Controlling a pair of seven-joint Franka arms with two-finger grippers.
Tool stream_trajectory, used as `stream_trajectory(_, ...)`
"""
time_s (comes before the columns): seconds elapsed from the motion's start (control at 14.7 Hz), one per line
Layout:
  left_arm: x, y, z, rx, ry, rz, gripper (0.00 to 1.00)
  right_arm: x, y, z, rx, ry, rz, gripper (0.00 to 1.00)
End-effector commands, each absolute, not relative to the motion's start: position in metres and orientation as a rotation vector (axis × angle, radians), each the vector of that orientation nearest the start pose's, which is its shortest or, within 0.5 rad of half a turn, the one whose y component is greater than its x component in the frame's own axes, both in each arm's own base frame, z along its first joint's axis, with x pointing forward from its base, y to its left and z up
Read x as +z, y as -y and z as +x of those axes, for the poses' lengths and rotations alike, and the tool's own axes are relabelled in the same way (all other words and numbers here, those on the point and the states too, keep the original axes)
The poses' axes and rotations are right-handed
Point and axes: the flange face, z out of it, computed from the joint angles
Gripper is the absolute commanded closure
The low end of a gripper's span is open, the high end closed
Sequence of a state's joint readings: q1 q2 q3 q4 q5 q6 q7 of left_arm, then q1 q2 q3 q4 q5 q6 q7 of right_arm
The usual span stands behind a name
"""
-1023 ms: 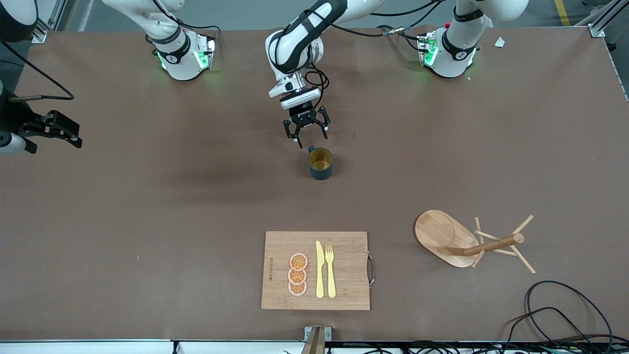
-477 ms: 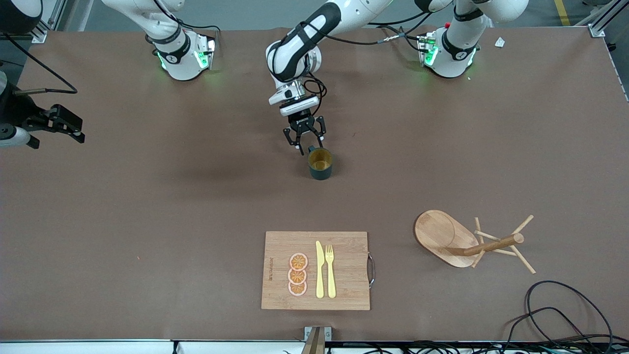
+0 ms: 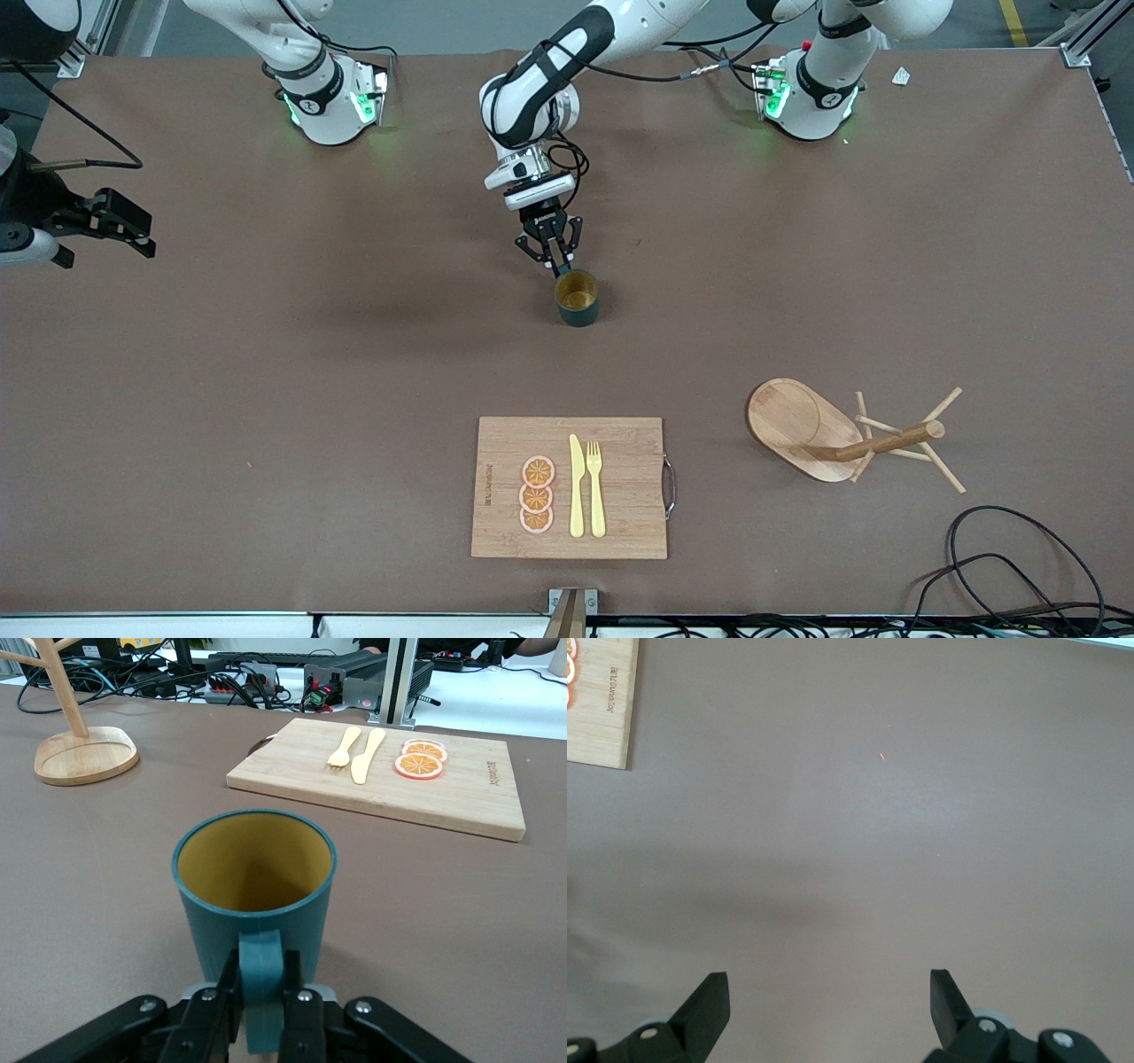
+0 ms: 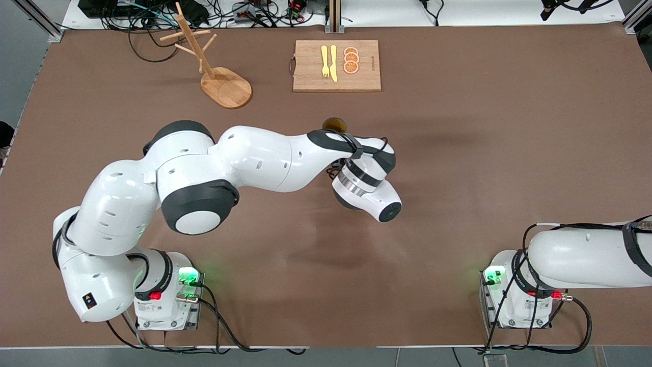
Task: Pass cup and hang on rack
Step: 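Lower the left gripper onto the mug and grasp its handle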
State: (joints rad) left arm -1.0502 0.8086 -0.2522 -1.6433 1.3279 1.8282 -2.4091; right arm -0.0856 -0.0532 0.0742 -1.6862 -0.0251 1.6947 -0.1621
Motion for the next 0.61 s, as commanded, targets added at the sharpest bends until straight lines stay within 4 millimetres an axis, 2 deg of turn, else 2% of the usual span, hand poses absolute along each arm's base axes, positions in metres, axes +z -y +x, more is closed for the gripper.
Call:
stream_trajectory(0.0, 0.175, 0.614, 0.278, -1.485, 0.521, -2.565, 1.0, 0.614, 0.005, 0.541, -0.12, 0.24, -3.167, 0.0)
stream_trajectory(0.07, 0.186, 0.619, 0.284, -1.457, 0.526, -2.572, 1.0, 0.614, 0.005, 0.541, -0.122, 0.237, -3.164, 0.0)
stream_trajectory(0.27, 0.275, 0.636, 0.318, -1.201, 0.536, -2.647, 1.0, 0.615, 0.005, 0.542, -0.137, 0.237, -3.163, 0.0)
stream_trajectory(0.34, 0.308, 0.63, 0.336, -1.105, 0.562, -2.679, 1.0, 0.614, 0.005, 0.542, -0.142, 0.234, -3.161, 0.0)
stream_trajectory(0.55, 0.396, 0.587, 0.403, -0.931, 0.731, -2.748, 1.0, 0.613, 0.006, 0.543, -0.14, 0.225, -3.153, 0.0)
